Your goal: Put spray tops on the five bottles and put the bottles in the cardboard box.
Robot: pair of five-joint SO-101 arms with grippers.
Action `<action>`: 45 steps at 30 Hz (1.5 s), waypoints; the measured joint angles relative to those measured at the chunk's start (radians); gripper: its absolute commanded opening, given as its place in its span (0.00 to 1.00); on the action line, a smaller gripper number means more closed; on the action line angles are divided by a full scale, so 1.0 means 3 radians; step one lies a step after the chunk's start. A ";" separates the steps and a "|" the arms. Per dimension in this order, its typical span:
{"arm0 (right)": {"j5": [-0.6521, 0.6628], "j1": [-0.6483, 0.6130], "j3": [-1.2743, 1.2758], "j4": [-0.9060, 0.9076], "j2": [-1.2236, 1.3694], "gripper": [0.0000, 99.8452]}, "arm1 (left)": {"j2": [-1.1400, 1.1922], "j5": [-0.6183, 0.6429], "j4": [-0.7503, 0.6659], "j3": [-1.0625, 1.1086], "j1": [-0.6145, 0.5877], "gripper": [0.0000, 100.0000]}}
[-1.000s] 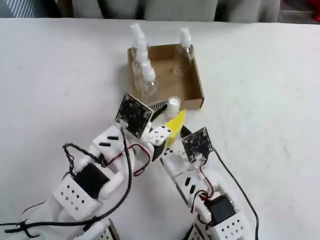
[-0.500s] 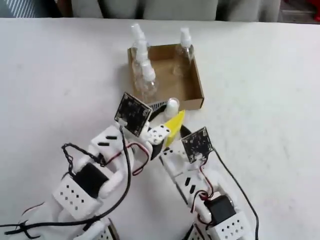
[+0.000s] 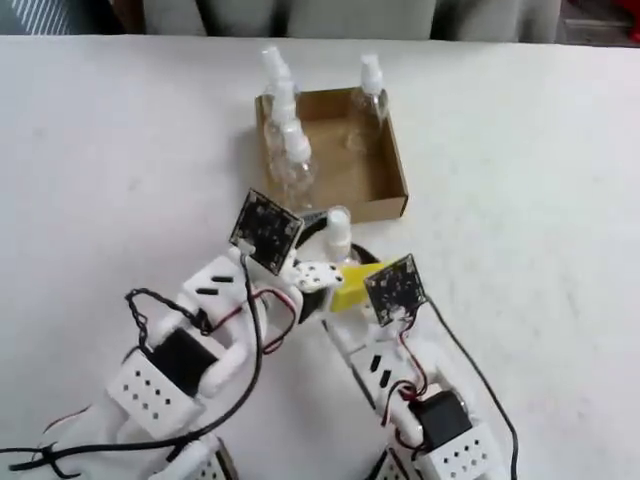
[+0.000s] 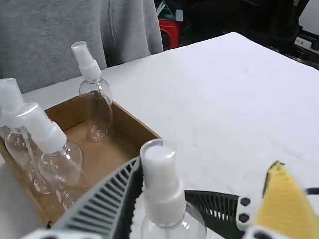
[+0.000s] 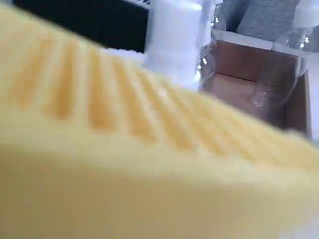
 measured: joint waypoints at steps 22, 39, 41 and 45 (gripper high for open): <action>-0.0005 0.0660 0.0000 -0.0199 0.0000 0.02 | -0.1294 0.0000 0.0951 -0.0005 -0.0015 0.07; -0.0205 0.0956 -0.0496 -0.0332 0.0005 0.02 | -0.1299 0.0000 0.0220 0.1330 0.0650 0.02; -0.0205 0.0946 -0.0593 -0.0332 0.0000 0.02 | -0.1309 0.0000 0.0128 0.1417 0.0762 0.02; -0.0210 0.0701 -0.0665 -0.0312 0.0000 0.02 | -0.1309 0.0000 -0.0061 0.1509 0.0982 0.02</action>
